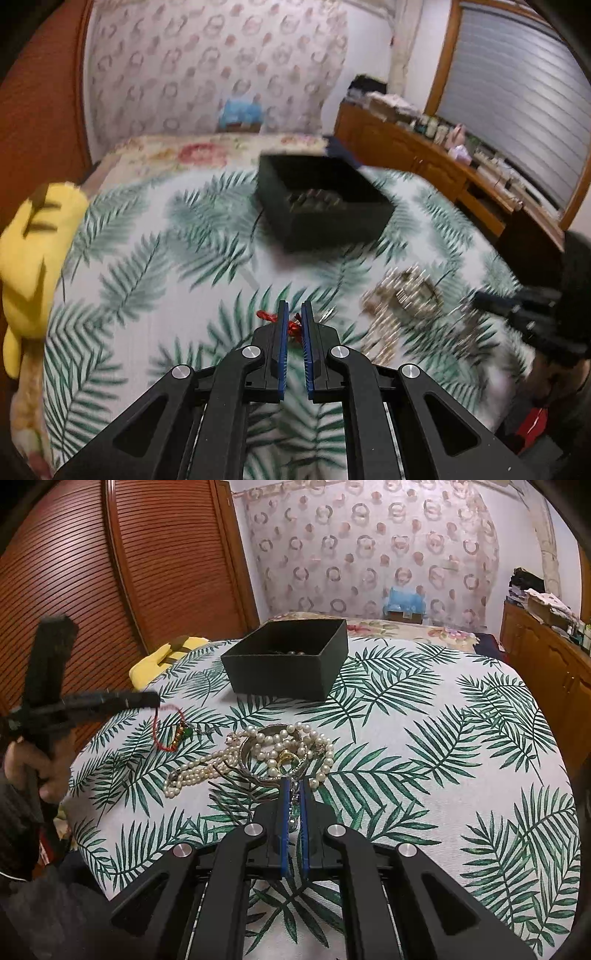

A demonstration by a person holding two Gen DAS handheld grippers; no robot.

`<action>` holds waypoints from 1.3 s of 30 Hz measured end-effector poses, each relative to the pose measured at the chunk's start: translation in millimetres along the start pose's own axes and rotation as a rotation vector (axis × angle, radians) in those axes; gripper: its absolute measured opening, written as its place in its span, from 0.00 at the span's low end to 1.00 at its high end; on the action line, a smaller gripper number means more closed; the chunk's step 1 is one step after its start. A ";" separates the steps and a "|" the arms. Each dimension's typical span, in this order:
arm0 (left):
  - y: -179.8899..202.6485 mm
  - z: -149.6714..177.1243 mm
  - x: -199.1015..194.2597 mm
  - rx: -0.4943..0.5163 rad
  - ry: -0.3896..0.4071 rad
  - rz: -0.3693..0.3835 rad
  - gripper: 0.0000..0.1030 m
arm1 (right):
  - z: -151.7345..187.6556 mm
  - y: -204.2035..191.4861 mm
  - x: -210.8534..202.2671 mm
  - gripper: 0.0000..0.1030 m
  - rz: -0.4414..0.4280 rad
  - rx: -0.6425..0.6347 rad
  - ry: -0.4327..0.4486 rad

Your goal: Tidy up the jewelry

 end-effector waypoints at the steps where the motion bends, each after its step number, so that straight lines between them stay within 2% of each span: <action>1: -2.6 3.5 1.8 -0.003 -0.008 -0.006 0.06 | -0.1 -0.4 0.6 0.06 0.001 -0.001 -0.001; 7: -11.8 19.8 5.4 -0.007 -0.050 -0.033 0.07 | 1.2 -0.3 3.2 0.06 0.004 0.000 -0.009; 10: -10.9 19.0 4.4 0.010 -0.048 -0.045 0.08 | 1.4 0.5 4.3 0.00 0.002 0.004 -0.014; 11: -10.0 17.3 3.5 0.012 -0.045 -0.044 0.12 | 1.4 0.6 4.4 0.00 0.003 0.003 -0.013; 14: -3.8 10.4 -0.9 0.027 -0.020 -0.041 0.34 | 1.9 0.9 4.9 0.00 0.003 0.001 -0.016; 19: 8.0 4.0 -1.2 0.066 -0.006 -0.032 0.34 | 4.7 4.1 7.5 0.00 0.007 0.005 -0.024; 22: 14.2 3.9 9.6 0.087 -0.029 -0.020 0.31 | 6.5 6.2 8.8 0.00 0.006 0.012 -0.030; 24: 15.1 4.0 19.0 0.082 -0.048 -0.005 0.22 | 7.0 6.2 9.3 0.00 0.004 0.016 -0.033; 26: 16.8 3.2 26.6 0.089 -0.061 0.005 0.22 | 7.8 6.2 8.9 0.00 0.003 0.017 -0.036; 30: 14.7 3.5 33.9 0.073 -0.069 0.025 0.07 | 9.6 5.7 7.2 0.01 0.002 0.018 -0.041; 32: 14.4 2.2 31.6 0.065 -0.055 0.030 0.03 | 11.1 5.7 5.3 0.01 -0.002 0.020 -0.041; 39: 13.1 -7.9 13.1 0.048 0.014 0.034 0.03 | 18.9 4.4 6.9 0.04 -0.004 0.014 -0.057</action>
Point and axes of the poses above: each gripper's, at about its wrist camera, not at the fingertips, and x roughly the way its jaws point, y to its right, z to its underside, the point moved 6 cm from there along x, roughly the way its jaws point, and after that the axes turned 13 degrees about x, right-handed, at the moved point
